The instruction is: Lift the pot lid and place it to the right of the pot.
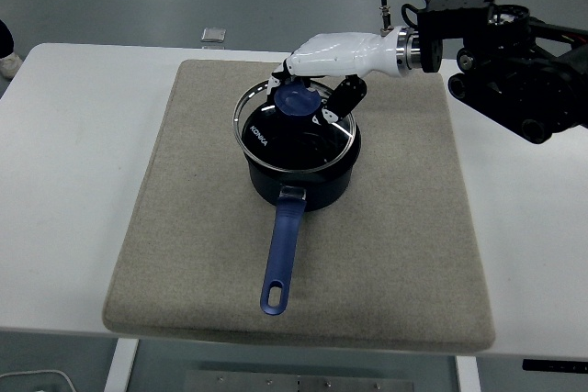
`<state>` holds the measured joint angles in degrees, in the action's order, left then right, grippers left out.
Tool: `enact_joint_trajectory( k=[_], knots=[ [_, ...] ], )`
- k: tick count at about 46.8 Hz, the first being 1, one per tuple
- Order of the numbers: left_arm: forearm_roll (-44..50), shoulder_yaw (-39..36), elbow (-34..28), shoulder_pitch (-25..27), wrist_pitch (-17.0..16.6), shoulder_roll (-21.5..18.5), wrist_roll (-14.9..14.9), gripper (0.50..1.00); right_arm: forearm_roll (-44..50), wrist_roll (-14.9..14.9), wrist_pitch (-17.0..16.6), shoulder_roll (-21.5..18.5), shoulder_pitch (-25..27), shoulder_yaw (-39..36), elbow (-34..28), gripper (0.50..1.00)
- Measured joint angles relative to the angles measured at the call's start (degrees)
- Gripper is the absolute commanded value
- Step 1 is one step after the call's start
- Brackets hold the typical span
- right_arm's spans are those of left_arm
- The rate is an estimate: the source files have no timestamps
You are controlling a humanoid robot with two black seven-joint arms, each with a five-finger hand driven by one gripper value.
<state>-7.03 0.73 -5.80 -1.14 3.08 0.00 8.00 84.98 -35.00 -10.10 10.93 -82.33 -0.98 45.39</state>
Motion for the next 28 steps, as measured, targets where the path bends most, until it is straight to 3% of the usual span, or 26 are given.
enact_joint_trajectory(
  k=[28],
  knots=[
    [0.0,0.0,0.0,0.0,0.0,0.0,0.0,1.000,-2.7,0.0,0.1,0.0,-2.0,-0.9,-6.5,0.500]
  ],
)
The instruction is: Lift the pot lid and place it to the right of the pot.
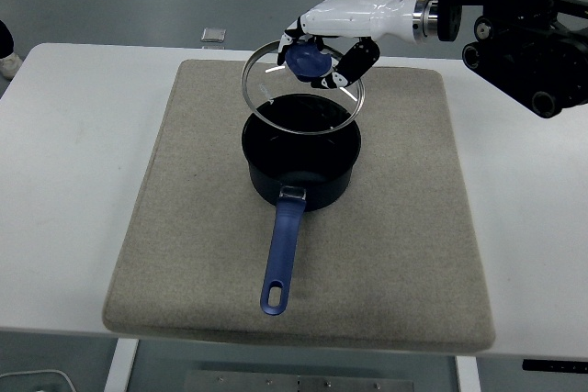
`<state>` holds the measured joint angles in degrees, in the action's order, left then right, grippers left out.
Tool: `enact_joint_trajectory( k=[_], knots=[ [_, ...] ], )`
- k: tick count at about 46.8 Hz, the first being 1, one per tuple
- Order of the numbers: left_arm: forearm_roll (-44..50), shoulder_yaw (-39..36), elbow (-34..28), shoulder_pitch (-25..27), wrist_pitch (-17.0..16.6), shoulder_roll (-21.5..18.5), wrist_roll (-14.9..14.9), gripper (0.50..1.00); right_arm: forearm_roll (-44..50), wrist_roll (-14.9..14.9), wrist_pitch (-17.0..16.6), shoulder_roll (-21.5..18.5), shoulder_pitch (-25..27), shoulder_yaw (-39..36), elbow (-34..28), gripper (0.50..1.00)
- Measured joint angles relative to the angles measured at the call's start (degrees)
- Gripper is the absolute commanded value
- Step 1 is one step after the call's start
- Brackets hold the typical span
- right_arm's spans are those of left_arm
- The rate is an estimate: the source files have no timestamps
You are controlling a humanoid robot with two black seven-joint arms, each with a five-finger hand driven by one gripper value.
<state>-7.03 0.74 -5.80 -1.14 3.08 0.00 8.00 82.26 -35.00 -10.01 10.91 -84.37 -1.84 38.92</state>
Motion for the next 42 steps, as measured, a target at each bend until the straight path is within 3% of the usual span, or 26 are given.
enact_joint_trajectory(
  k=[15,42],
  knots=[
    [0.0,0.0,0.0,0.0,0.0,0.0,0.0,1.000,-6.1,0.0,0.5,0.1,-0.2,0.1,-4.8,0.500],
    [0.0,0.0,0.0,0.0,0.0,0.0,0.0,1.000,-5.7,0.0,1.4,0.4,1.5,1.1,-13.1,0.500]
  ],
)
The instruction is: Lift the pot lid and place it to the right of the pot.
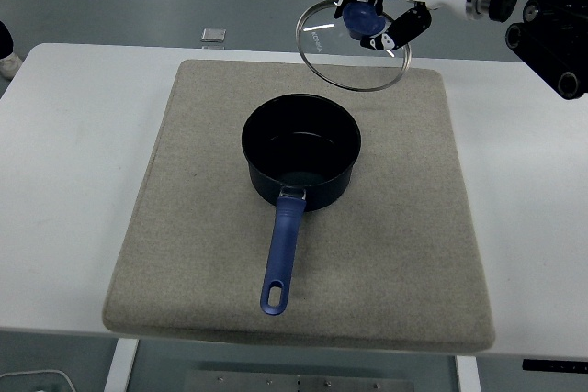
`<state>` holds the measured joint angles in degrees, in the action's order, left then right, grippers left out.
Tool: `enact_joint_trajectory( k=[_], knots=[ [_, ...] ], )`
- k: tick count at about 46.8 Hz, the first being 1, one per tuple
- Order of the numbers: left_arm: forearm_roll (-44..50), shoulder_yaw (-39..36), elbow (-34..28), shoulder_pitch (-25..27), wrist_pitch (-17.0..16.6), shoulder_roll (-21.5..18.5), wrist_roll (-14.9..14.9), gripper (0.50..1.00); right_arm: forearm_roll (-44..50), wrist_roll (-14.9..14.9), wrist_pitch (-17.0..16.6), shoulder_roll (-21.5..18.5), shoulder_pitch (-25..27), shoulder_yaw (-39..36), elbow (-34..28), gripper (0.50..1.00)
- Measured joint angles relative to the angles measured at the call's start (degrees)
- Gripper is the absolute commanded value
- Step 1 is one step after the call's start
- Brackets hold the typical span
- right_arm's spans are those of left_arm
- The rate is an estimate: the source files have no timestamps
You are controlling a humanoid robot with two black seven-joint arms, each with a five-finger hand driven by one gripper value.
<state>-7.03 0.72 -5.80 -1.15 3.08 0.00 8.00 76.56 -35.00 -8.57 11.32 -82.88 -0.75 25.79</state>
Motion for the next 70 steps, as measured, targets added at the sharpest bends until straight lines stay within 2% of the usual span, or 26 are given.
enact_joint_trajectory(
  k=[10,26,46,70],
  knots=[
    [0.0,0.0,0.0,0.0,0.0,0.0,0.0,1.000,0.4,0.0,0.2,0.0,0.9,0.9,-2.4,0.500],
    [0.0,0.0,0.0,0.0,0.0,0.0,0.0,1.000,0.0,0.0,3.0,0.4,4.2,2.0,-5.4,0.500],
    [0.0,0.0,0.0,0.0,0.0,0.0,0.0,1.000,-0.6,0.0,2.9,0.5,4.7,4.7,-8.1,0.500],
    [0.0,0.0,0.0,0.0,0.0,0.0,0.0,1.000,-0.7,0.0,3.4,1.0,9.1,4.8,-9.5,0.500]
  ],
)
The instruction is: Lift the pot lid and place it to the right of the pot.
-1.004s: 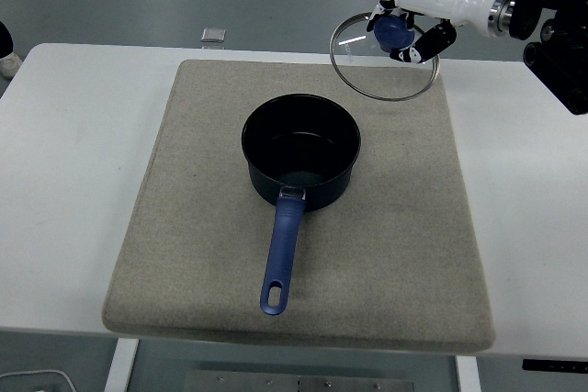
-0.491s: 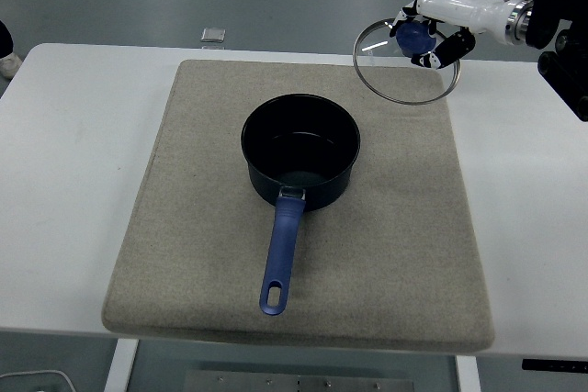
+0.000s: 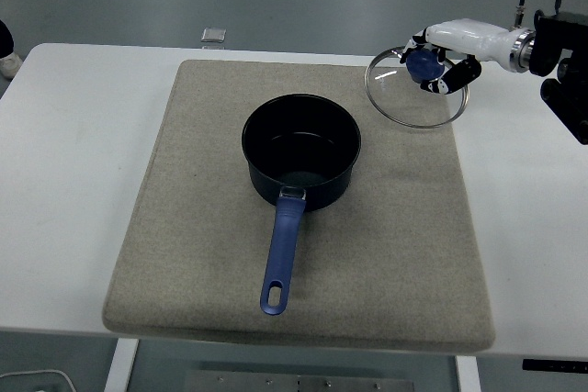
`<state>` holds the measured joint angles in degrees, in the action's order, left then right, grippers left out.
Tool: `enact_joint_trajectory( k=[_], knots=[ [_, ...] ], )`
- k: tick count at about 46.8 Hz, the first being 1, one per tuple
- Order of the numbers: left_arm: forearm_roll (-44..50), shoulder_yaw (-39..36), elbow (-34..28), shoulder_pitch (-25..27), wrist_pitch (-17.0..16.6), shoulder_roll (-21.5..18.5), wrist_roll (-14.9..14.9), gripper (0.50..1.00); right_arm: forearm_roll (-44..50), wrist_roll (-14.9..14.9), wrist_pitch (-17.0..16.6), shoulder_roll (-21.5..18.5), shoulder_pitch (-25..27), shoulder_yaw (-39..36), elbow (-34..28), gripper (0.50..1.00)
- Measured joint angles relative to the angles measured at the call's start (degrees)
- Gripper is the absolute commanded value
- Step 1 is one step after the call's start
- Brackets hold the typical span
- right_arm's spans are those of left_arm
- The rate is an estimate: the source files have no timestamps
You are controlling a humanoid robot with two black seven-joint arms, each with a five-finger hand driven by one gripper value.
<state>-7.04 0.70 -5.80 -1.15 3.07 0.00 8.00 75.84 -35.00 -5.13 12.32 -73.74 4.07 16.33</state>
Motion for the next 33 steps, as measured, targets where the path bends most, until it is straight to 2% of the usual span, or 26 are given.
enact_joint_trajectory(
  k=[19,33],
  knots=[
    [0.0,0.0,0.0,0.0,0.0,0.0,0.0,1.000,0.2,0.0,0.3,0.0,2.6,0.2,0.1,0.500],
    [0.0,0.0,0.0,0.0,0.0,0.0,0.0,1.000,0.0,0.0,0.2,-0.1,2.6,2.7,0.7,0.500]
  ],
)
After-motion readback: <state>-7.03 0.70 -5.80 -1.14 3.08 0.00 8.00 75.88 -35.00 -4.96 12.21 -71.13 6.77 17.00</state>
